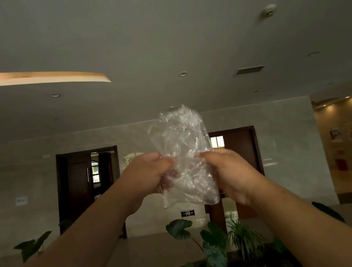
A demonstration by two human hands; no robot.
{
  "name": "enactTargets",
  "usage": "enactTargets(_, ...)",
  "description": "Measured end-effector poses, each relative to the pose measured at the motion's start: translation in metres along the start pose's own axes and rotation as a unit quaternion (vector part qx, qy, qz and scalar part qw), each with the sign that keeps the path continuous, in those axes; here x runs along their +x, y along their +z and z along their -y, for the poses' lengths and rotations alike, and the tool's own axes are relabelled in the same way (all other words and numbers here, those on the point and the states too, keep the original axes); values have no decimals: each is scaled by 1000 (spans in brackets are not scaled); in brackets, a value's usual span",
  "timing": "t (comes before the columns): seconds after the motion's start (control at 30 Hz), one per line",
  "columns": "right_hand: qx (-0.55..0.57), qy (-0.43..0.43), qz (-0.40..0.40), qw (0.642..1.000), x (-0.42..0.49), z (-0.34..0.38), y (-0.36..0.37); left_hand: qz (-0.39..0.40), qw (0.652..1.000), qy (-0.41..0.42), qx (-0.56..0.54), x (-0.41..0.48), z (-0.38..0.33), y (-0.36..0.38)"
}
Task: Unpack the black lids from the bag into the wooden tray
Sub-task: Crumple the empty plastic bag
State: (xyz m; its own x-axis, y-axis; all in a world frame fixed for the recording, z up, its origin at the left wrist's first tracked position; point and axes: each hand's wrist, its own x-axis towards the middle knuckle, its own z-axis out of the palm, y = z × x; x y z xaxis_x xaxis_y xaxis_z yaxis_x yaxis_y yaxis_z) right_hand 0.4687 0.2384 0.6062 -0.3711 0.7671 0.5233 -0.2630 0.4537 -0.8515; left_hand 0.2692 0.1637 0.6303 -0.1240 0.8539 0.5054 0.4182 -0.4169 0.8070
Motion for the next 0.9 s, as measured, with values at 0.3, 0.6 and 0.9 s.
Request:
enactTargets(0.3,62,-28,16,998,4,4,21,-30,977,5,-211,-13,3,-11)
enactTargets(0.6,-108,-78,-17,991,11,-20,64,-15,996,28,-82,-13,53,-49)
enactTargets(0.9,-146,127,-27,981,-16,-47,41,-46,994,65,-69,-8,100,-10)
